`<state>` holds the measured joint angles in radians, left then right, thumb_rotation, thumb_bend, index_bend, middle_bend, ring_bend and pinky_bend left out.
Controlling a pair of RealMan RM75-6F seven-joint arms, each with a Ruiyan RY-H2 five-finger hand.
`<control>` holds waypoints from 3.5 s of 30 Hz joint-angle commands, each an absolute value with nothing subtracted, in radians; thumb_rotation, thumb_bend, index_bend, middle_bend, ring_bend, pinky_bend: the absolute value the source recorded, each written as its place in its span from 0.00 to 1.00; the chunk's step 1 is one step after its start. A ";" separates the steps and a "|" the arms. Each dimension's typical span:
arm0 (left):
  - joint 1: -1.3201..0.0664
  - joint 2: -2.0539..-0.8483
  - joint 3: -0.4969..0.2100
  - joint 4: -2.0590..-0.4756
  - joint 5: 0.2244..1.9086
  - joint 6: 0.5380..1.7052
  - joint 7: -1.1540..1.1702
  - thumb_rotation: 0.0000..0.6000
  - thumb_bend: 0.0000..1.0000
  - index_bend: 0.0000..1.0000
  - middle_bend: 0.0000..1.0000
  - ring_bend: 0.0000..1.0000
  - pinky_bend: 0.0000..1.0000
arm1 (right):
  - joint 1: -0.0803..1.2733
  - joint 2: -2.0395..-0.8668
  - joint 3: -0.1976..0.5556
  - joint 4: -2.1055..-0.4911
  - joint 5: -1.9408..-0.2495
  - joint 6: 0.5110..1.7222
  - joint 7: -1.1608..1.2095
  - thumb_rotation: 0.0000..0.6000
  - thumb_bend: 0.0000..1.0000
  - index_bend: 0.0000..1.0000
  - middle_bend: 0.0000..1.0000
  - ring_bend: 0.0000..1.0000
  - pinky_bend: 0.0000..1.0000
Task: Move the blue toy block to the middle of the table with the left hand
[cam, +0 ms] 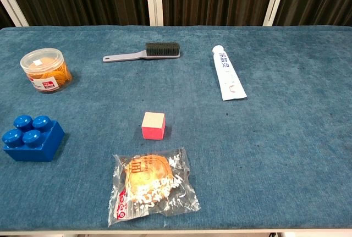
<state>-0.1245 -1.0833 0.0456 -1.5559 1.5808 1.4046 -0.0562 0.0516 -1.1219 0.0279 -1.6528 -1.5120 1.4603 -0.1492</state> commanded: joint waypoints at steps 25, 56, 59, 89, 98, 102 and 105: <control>-0.389 -1.401 0.042 -1.375 1.689 1.122 -0.207 1.00 0.10 0.08 0.10 0.07 0.22 | 0.051 -1.118 0.038 -1.655 -1.492 1.464 -0.143 1.00 0.27 0.00 0.00 0.00 0.00; -0.618 -1.595 -0.200 -1.377 1.488 1.043 -0.078 1.00 0.55 0.58 0.59 0.57 0.65 | 0.046 -1.105 0.047 -1.656 -1.480 1.470 -0.112 1.00 0.27 0.00 0.00 0.00 0.00; -0.659 -1.644 -0.226 -1.345 1.419 0.982 -0.045 1.00 0.55 0.58 0.59 0.57 0.66 | 0.043 -1.097 0.051 -1.655 -1.477 1.478 -0.092 1.00 0.27 0.00 0.00 0.00 0.00; -0.777 -1.724 -0.176 -1.293 1.328 0.851 0.042 1.00 0.00 0.22 0.27 0.19 0.33 | 0.029 -1.078 0.050 -1.647 -1.496 1.502 -0.035 1.00 0.27 0.00 0.00 0.00 0.00; -0.726 -1.604 -0.180 -1.446 1.427 1.032 0.049 1.00 0.00 0.16 0.17 0.10 0.25 | 0.029 -1.084 0.048 -1.646 -1.500 1.502 -0.051 1.00 0.27 0.00 0.00 0.00 0.00; -0.656 -1.461 -0.153 -1.579 1.470 1.140 0.131 1.00 0.00 0.16 0.17 0.09 0.25 | 0.031 -1.087 0.046 -1.648 -1.501 1.498 -0.060 1.00 0.27 0.00 0.00 0.00 0.00; -0.566 -1.313 -0.085 -1.674 1.517 1.229 0.189 1.00 0.00 0.16 0.15 0.05 0.19 | 0.031 -1.089 0.045 -1.650 -1.503 1.498 -0.068 1.00 0.27 0.00 0.00 0.00 0.00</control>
